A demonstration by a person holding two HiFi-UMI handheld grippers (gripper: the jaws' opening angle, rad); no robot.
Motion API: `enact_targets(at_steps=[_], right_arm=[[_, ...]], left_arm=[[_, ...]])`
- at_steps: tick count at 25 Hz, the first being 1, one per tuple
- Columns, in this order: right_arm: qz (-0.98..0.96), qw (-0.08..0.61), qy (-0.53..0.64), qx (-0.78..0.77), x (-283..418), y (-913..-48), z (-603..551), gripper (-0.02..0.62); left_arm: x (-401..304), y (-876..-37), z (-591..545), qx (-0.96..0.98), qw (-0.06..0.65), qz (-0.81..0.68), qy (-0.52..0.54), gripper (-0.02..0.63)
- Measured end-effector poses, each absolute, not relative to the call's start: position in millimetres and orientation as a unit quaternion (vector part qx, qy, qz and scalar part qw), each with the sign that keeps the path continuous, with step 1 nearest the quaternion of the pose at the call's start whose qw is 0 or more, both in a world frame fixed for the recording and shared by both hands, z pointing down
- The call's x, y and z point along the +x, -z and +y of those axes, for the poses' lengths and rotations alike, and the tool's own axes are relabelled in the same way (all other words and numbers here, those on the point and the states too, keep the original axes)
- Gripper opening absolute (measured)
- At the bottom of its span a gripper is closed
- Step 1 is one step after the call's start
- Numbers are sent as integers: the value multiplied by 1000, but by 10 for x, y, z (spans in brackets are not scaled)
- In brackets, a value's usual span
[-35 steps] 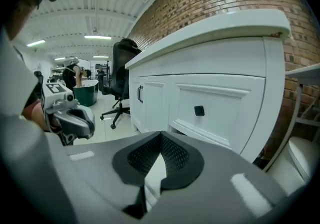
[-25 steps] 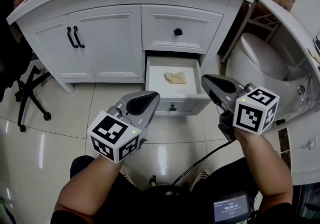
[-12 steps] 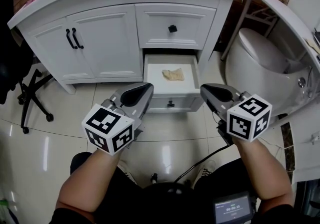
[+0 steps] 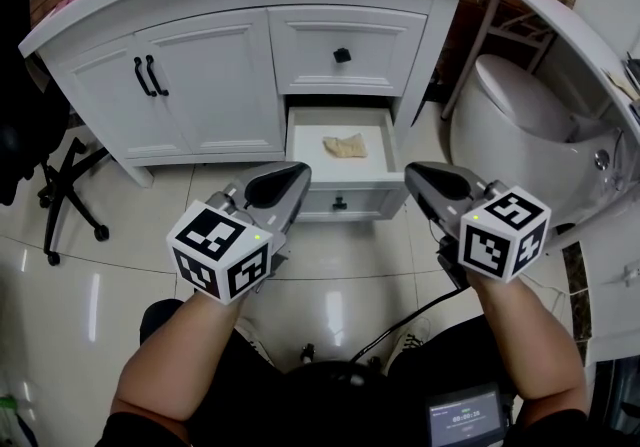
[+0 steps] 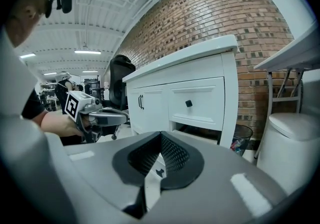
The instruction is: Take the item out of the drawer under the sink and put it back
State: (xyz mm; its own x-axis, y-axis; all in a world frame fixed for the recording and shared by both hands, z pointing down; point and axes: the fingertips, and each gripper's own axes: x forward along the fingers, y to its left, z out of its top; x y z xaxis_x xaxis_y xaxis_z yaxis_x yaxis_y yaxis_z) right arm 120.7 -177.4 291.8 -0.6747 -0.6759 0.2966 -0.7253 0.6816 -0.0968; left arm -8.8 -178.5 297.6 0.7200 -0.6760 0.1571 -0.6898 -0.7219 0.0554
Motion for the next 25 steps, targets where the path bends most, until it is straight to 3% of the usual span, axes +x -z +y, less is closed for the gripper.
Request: enact_targets(at_steps=[25], right_arm=[[-917,97,-84,379,1264,-2590,-934,8]], left_arm=[[-99,-2620,-958,920,29,-387,-47,5]])
